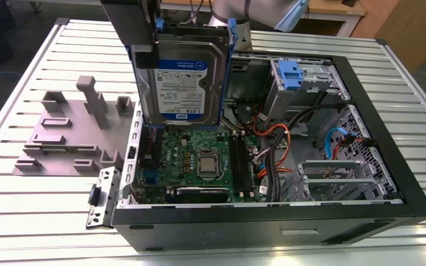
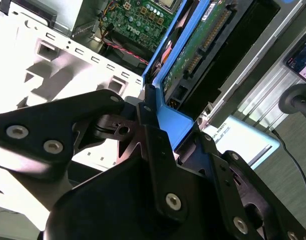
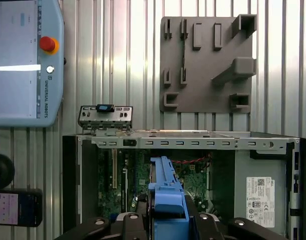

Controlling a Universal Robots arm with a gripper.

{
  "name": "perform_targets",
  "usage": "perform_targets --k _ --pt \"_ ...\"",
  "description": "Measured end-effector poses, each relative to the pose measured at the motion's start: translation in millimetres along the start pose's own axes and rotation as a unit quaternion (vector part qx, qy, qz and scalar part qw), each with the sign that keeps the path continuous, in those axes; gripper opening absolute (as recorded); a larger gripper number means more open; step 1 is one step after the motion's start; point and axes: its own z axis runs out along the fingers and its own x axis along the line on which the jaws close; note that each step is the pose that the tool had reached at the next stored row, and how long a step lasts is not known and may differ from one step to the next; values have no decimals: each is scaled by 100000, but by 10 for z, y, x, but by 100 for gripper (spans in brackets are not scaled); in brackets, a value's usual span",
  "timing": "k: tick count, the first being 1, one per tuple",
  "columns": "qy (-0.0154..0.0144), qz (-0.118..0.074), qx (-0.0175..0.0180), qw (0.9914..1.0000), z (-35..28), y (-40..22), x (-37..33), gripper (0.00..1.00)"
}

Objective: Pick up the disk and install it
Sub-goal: 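Pick up the disk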

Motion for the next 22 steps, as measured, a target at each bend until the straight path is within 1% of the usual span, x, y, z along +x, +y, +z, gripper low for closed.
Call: perform_targets --k 11,15,22 --pt "1 0 -3 100000 0 -7 0 36" --pt "-5 -7 -1 100000 0 -55 -1 36" --pt "-6 -6 -4 100000 0 -59 -1 36"
